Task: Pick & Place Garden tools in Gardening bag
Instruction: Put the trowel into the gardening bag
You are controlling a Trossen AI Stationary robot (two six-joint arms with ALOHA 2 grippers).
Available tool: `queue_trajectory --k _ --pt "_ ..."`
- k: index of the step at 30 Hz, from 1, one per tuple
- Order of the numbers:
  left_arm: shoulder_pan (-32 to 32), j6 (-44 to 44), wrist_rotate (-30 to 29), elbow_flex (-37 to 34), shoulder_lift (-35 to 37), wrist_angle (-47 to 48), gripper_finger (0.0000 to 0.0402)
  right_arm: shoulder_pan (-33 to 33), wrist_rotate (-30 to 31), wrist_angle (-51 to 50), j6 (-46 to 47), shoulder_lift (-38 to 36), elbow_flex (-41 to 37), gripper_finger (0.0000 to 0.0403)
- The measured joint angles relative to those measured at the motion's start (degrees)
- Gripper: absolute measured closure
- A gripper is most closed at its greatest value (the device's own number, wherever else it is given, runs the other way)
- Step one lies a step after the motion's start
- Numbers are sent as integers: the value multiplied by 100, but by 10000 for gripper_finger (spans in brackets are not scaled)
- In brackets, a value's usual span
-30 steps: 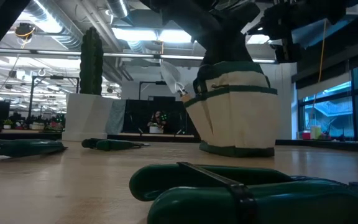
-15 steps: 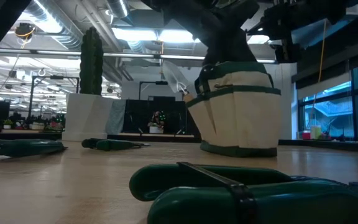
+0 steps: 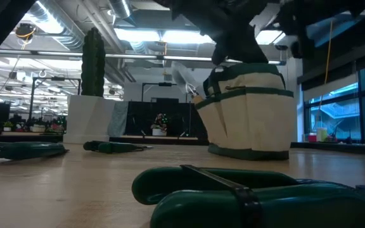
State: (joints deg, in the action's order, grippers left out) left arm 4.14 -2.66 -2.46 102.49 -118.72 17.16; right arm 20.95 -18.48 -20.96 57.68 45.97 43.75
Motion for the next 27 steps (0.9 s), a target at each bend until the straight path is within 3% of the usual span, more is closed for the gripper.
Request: queue_trajectory --k 5,16,27 --pt "-6 4 26 36 0 393 399 -2 43 -1143 -121 -76 -2 403" --pt "-74 506 78 271 0 1489 399 -11 66 -1654 -179 -45 -2 403" --pt "-17 833 61 482 -43 1433 399 -11 287 -1637 -270 -43 -2 403"
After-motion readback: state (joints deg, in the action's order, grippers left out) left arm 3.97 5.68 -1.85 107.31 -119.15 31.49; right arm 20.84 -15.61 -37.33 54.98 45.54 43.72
